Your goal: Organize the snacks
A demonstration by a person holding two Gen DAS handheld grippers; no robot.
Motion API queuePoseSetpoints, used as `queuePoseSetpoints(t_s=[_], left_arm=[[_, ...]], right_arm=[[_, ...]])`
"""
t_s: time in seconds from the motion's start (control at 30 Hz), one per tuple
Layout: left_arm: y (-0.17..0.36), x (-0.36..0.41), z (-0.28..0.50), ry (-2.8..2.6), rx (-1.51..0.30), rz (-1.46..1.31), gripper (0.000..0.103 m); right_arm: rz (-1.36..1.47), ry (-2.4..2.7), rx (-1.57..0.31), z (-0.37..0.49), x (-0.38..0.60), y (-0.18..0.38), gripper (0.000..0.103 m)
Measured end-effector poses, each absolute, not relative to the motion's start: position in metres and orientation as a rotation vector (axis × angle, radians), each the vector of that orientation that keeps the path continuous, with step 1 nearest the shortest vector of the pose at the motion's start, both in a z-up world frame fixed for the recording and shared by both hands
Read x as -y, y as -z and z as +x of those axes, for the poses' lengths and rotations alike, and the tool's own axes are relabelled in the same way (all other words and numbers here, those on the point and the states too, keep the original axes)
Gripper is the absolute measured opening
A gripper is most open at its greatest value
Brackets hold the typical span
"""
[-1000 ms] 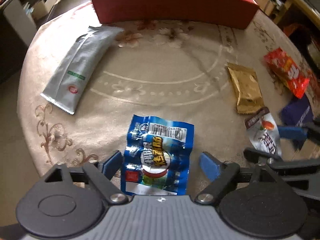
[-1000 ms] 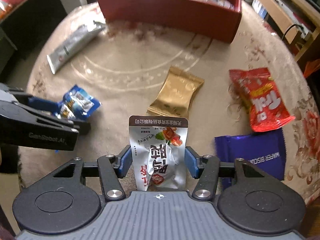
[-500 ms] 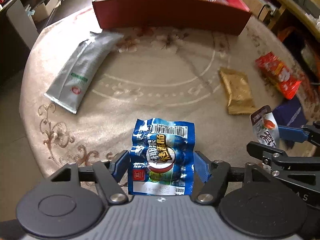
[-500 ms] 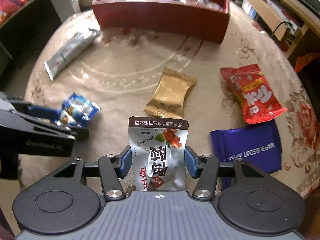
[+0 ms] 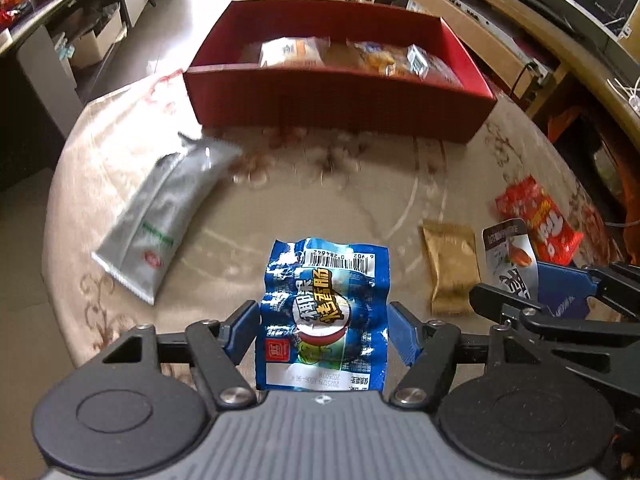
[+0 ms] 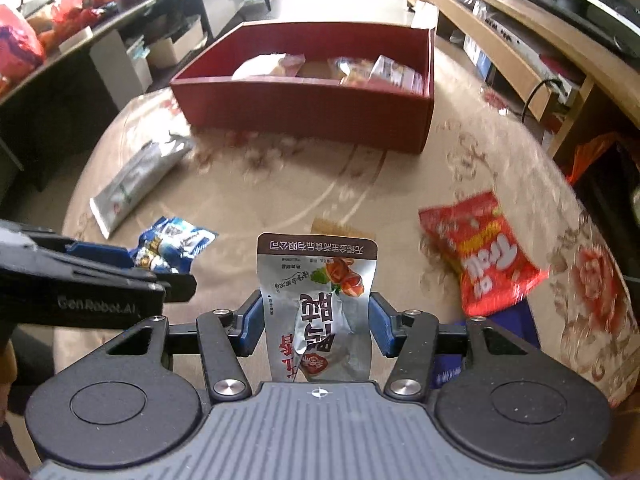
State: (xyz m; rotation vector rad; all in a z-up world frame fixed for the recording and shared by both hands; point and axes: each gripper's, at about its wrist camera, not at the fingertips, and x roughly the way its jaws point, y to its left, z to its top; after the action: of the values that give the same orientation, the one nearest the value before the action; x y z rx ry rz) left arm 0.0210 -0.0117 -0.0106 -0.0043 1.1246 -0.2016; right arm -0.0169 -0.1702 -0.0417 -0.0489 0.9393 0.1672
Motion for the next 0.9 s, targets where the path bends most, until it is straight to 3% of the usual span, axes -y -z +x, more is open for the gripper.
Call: queuePoseSetpoints(t_s=[0.9], left_arm=[[-0.046,0.029,0.151,0.129,-0.934,0.004,0.068]], right_arm=[[0.038,-0.123,-0.775,0.100,0.189,-0.011,0.061]])
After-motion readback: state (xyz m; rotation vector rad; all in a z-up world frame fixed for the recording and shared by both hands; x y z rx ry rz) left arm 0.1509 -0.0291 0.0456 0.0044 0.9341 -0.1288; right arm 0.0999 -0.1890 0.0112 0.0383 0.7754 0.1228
